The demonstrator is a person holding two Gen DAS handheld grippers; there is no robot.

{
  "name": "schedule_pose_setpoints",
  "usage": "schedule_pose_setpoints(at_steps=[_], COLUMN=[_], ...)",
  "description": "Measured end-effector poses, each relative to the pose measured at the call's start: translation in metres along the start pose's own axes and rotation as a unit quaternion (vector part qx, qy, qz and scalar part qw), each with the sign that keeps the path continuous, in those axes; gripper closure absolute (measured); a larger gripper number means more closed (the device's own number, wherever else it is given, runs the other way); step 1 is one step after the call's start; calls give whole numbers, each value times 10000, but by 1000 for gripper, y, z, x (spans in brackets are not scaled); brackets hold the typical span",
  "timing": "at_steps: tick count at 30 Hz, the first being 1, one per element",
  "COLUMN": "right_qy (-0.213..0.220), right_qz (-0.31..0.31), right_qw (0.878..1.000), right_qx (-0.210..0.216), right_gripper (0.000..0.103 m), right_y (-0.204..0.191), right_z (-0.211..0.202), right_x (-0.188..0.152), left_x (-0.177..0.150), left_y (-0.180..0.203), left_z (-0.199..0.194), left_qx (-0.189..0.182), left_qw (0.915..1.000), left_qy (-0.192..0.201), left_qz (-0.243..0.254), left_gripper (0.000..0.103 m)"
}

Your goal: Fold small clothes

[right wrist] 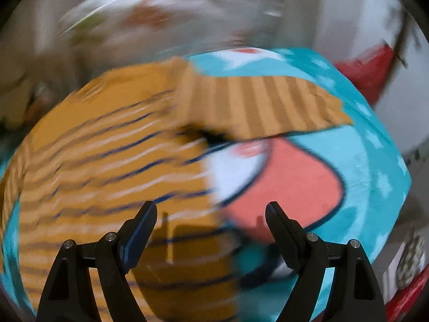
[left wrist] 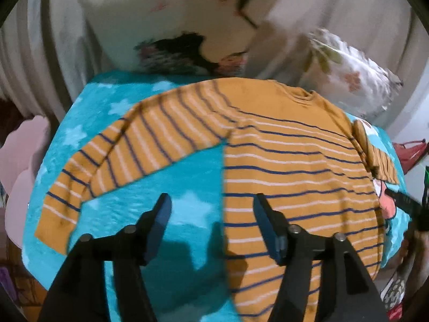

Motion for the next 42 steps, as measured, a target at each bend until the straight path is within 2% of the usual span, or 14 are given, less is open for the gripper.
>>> schedule_pose_setpoints(at_steps=[2,5,10,11,13,14,17,22,26,27,28,34,38,42], right_qy=[-155,-363,-131,-93,-245,-310,-121,555,798,928,999,727,394,-195], right_qz=[773,1473,1531,1500,1448,1408,1278,1216,896,785,717,-163,-1143,-1871], right_qw=[9968,9880,9855,9857,9842,9837,9863,9902,9880,9877,9882,9965,9865,9697], right_qx=[122,304,722,766,990,1078,1040,-402,-970,-981,-913,392,1106,1556], right_gripper=[17,17,21,32,82,88,90,89,60,49,46,45,45,45], right_y=[52,104,121,121,117,115,132,209,233,228,225,128,28,-56], right_z=[24,55,76,74,82,80,68,42,23,15,8,-14,-22,-21], right_x=[24,54,117,126,143,146,160,198,212,210,206,145,86,17], left_x=[-7,-15,-33,-37,-39,-41,-43,-46,-56,-58,-61,-64,-59,-63], left_y=[20,40,75,85,98,105,122,131,133,133,133,126,109,100], left_z=[-1,0,0,-1,-4,-6,-10,-14,-6,-4,-1,30,58,65], left_qx=[125,253,531,623,739,805,886,924,999,1017,1039,971,908,666], left_qw=[9999,9993,9973,9967,9960,9954,9942,9921,9902,9900,9898,9909,9899,9904], left_qy=[1,-63,-112,-94,-49,-15,129,219,88,52,-6,-377,-707,-737], left_qz=[-7,-251,-498,-512,-504,-511,-591,-816,-967,-973,-979,-854,-830,-963], left_gripper=[38,38,38,38,38,38,38,38,38,38,38,36,36,36])
Point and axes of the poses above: each gripper's, at about its wrist camera, not at the fingertips, and z roughly the way its jaws point, y to its right, x to its top, the point moved 5 cm from there along z, roughly the way its jaws point, and after that the axes turned 7 degrees about -x, right-handed, at the moved point
